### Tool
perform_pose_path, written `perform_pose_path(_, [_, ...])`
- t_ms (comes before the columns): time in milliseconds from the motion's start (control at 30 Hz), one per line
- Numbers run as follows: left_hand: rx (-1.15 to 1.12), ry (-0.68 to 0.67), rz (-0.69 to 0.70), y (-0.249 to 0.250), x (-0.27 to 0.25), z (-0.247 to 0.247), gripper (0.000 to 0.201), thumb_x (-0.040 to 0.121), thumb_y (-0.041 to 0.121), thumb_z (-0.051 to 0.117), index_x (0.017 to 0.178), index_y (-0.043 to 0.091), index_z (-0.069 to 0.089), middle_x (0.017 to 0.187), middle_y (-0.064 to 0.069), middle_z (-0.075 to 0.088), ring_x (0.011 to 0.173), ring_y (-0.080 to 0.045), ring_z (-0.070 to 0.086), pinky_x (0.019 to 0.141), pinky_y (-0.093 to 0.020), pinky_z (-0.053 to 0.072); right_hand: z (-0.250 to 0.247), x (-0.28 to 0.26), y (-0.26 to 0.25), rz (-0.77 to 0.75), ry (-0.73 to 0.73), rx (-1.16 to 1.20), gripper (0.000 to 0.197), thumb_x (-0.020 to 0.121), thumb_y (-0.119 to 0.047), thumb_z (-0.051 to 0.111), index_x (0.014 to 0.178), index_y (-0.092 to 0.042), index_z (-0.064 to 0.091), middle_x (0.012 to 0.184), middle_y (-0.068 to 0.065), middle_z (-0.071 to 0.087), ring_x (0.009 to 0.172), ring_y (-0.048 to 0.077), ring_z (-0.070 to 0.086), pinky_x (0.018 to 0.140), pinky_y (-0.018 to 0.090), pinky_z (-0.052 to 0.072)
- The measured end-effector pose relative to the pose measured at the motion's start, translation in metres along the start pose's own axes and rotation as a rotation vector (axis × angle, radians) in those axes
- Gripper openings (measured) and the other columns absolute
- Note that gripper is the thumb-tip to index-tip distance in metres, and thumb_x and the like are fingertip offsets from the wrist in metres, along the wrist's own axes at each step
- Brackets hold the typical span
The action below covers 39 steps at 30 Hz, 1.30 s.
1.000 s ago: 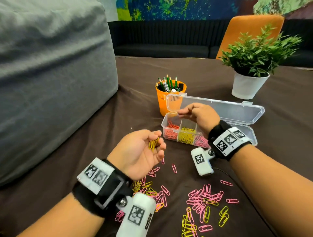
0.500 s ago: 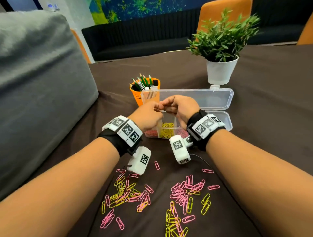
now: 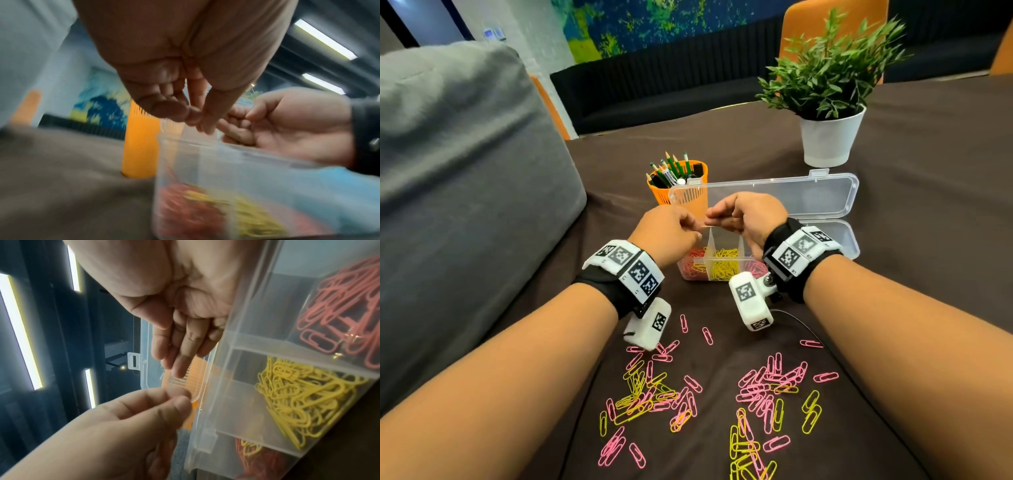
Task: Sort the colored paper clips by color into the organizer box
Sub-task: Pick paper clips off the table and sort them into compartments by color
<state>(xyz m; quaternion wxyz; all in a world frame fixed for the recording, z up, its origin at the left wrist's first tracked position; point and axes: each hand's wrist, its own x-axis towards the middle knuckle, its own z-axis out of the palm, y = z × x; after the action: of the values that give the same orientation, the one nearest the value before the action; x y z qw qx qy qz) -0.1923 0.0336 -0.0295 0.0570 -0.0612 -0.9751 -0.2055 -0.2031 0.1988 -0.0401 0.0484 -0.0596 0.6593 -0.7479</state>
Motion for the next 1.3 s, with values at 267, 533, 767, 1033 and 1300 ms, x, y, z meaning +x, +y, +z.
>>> perform_pose_path(267, [0.556, -0.495, 0.223, 0.021, 0.029, -0.017, 0.018, 0.085, 0.033, 0.073, 0.102, 0.03, 0.078, 0.074, 0.022, 0.061, 0.069, -0.001, 0.054, 0.056, -0.015, 0.037, 0.002, -0.001, -0.003, 0.031, 0.002, 0.028, 0.041, 0.078, 0.026, 0.03, 0.066, -0.001, 0.059, 0.081, 0.019, 0.063, 0.082, 0.035, 0.063, 0.094, 0.039, 0.05])
perform_pose_path(533, [0.736, -0.6, 0.26, 0.03, 0.035, -0.013, 0.025, 0.087, 0.025, 0.071, 0.112, 0.027, 0.071, 0.108, 0.01, 0.067, 0.096, -0.013, 0.059, 0.082, -0.027, 0.048, 0.005, 0.0, -0.01, 0.107, 0.043, 0.095, 0.037, 0.08, 0.022, 0.034, 0.063, 0.0, 0.059, 0.077, 0.019, 0.063, 0.075, 0.03, 0.062, 0.102, 0.041, 0.048])
perform_pose_path(767, [0.446, -0.481, 0.107, 0.011, 0.045, -0.031, 0.017, 0.082, 0.033, 0.075, 0.083, 0.017, 0.07, 0.071, 0.005, 0.061, 0.064, -0.012, 0.053, 0.061, -0.025, 0.043, 0.004, 0.0, -0.005, 0.093, 0.072, 0.088, 0.033, 0.077, 0.02, 0.037, 0.065, 0.002, 0.063, 0.076, 0.02, 0.067, 0.086, 0.041, 0.069, 0.101, 0.045, 0.05])
perform_pose_path(1033, [-0.017, -0.493, -0.017, 0.015, 0.045, -0.025, 0.031, 0.075, 0.037, 0.083, 0.083, 0.008, 0.073, 0.062, -0.007, 0.057, 0.049, -0.018, 0.045, 0.047, -0.02, 0.034, 0.003, -0.002, -0.006, 0.072, 0.097, 0.105, 0.026, 0.078, 0.016, 0.039, 0.074, 0.006, 0.063, 0.075, 0.022, 0.066, 0.077, 0.032, 0.067, 0.091, 0.041, 0.055])
perform_pose_path(1300, [0.491, -0.439, 0.193, 0.013, 0.04, -0.023, 0.02, 0.082, 0.035, 0.074, 0.102, 0.034, 0.076, 0.083, 0.017, 0.067, 0.077, -0.007, 0.058, 0.062, -0.022, 0.042, 0.005, 0.001, -0.003, 0.088, 0.107, 0.123, 0.03, 0.078, 0.014, 0.035, 0.071, 0.005, 0.063, 0.077, 0.022, 0.068, 0.081, 0.035, 0.069, 0.099, 0.045, 0.051])
